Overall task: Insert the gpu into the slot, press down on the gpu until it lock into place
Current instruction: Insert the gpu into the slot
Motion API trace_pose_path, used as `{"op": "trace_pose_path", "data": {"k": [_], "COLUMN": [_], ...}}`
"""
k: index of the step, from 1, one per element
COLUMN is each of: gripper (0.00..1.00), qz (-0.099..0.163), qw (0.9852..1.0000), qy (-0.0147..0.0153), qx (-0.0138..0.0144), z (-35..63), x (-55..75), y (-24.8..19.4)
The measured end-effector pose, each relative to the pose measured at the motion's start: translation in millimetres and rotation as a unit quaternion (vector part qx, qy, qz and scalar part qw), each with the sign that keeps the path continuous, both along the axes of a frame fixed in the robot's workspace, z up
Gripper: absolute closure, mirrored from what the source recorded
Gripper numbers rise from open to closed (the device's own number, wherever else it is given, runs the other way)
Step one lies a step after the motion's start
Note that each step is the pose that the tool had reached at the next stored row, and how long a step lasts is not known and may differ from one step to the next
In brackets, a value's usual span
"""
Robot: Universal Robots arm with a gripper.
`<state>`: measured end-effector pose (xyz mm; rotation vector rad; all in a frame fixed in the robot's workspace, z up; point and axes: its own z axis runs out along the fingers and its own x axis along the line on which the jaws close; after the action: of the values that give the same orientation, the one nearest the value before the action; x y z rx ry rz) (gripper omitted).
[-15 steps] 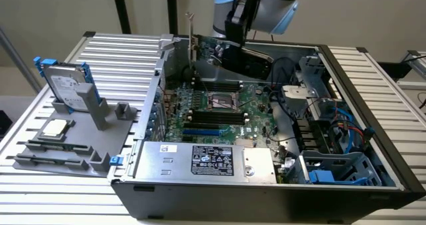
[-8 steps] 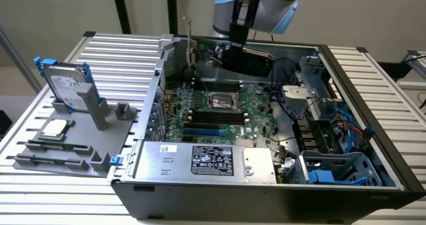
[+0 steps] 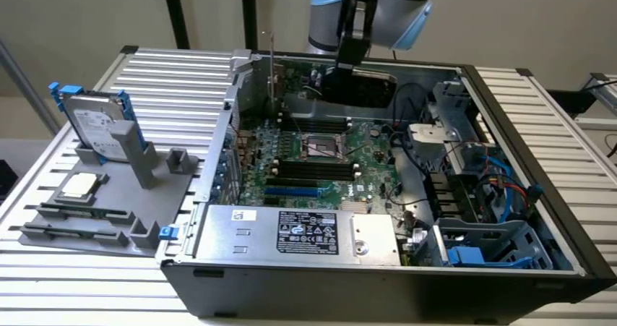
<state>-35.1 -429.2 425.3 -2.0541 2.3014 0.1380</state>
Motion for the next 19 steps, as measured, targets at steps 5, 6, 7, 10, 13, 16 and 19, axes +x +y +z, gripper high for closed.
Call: {"op": "trace_pose_path", "data": {"k": [5,6,7,10,13,16,19], "gripper": [0.74,0.74,0.74,0.74,0.74,0.74,0.74], "qz": [0.027,0.027,0.027,0.027,0.027,0.027,0.027], "qw": [0.9996,0.9996,0.9996,0.9996,0.9996,0.9996,0.9996], "qy": [-0.0027,-0.0027,-0.0027,-0.0027,-0.0027,-0.0027,-0.0027], "qx": [0.0005,0.0006,0.0006,0.0006,0.0006,0.0006,0.0006], "z": [-1.4,-1.6,-1.8,-2.3,-2.9,-4.2,-7.7], "x": [0.0,0.0,-0.1,-0.4,-2.0,-4.3,-6.2], "y": [-3.4,-5.2,-6.6,-11.7,-17.6,-23.3,-29.0]}}
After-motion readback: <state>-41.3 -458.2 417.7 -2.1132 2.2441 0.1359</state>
